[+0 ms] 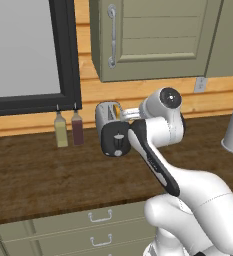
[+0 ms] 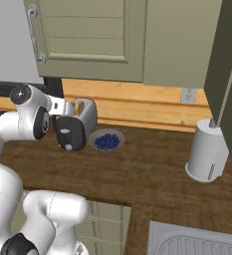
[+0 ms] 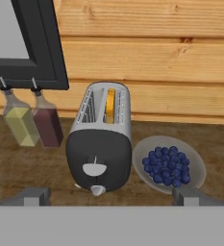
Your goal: Start the toaster. Once the lever pops up, take the bread to the plate on the dining counter.
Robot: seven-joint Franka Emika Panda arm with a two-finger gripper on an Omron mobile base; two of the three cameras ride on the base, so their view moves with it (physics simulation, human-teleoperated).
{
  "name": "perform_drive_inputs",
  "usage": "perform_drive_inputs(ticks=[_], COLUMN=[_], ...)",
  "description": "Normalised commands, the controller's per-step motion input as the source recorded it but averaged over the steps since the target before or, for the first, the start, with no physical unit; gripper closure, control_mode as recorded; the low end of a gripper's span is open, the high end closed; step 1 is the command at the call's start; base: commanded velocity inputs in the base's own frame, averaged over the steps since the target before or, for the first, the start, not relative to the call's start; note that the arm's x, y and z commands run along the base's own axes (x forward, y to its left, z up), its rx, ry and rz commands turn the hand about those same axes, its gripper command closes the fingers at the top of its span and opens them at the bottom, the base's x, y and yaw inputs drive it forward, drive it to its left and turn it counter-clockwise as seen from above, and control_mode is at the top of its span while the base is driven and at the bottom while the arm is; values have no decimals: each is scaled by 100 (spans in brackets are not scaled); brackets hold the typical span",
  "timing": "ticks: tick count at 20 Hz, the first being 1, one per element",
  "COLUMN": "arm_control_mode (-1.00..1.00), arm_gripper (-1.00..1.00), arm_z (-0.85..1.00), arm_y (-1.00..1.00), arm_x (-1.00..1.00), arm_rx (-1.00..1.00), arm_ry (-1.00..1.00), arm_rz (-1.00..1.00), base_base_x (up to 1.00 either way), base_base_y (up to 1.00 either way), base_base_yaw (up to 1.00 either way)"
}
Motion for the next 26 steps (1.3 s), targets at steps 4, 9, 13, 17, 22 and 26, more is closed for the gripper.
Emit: perform_drive_inputs(ticks=[4, 9, 13, 17, 22, 26], arm_control_mode=[-100, -100, -100, -100, -100, -100], arm_gripper=[-100, -100, -100, -100, -100, -100], arm_z=[0, 0, 0, 0, 0, -27], arm_y=[0, 0, 0, 0, 0, 0], arm_x=[0, 0, 0, 0, 0, 9], arm_rx=[0, 0, 0, 0, 0, 0], arm_ry=[0, 0, 0, 0, 0, -4], arm_rz=[0, 0, 0, 0, 0, 0], base_base_x=[0, 0, 0, 0, 0, 0], base_base_y=[0, 0, 0, 0, 0, 0], base_base_yaw=[0, 0, 0, 0, 0, 0])
